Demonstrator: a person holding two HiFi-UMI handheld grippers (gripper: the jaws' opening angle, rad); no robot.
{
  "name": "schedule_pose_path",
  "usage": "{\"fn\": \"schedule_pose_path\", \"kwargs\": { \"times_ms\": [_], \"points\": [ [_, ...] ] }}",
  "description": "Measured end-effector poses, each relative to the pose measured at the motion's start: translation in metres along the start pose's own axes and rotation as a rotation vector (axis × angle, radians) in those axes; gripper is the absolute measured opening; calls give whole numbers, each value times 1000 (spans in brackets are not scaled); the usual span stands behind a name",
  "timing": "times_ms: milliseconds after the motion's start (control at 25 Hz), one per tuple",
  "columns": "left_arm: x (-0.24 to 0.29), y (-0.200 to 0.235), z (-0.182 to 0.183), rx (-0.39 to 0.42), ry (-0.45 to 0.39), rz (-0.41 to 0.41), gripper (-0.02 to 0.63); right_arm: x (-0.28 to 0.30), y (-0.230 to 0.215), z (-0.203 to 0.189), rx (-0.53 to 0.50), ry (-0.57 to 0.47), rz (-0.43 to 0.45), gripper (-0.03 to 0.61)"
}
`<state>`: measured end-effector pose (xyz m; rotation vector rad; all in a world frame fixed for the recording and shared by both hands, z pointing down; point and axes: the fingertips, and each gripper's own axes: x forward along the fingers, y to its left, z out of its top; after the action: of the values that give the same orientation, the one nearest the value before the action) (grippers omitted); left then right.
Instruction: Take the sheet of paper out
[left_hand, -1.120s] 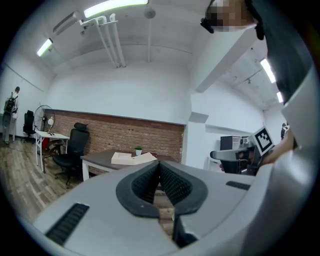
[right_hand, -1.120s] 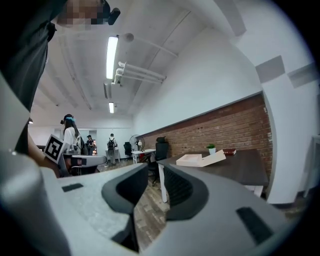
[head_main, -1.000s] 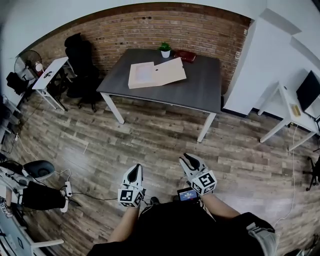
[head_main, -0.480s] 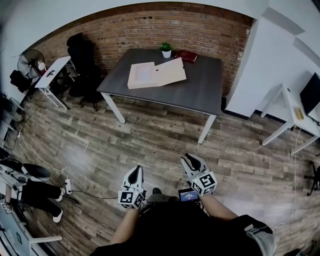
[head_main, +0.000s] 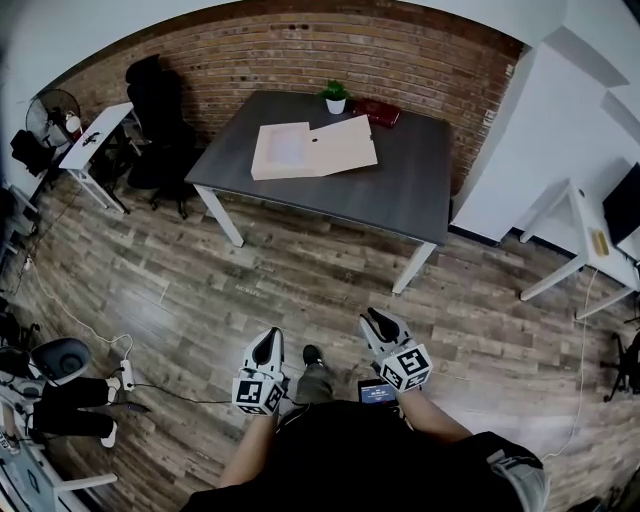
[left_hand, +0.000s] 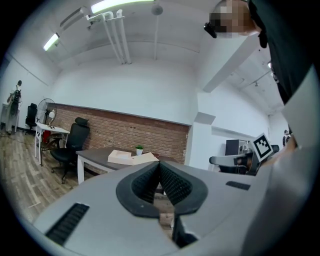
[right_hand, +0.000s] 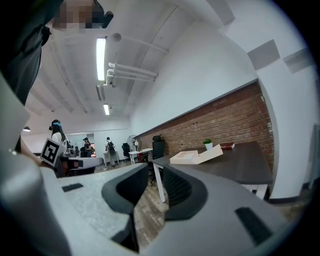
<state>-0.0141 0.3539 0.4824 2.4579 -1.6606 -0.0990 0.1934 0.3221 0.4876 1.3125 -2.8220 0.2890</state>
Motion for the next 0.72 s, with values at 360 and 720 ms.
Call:
{"fn": "schedule_pose_path", "kwargs": {
  "times_ms": [360, 720],
  "points": [
    [101, 77, 24, -26, -16, -16, -5, 123, -39, 31, -49, 21, 8, 87],
    [187, 173, 51, -33, -30, -24, -5, 240, -65, 58, -62, 32, 7, 87]
  ]
}}
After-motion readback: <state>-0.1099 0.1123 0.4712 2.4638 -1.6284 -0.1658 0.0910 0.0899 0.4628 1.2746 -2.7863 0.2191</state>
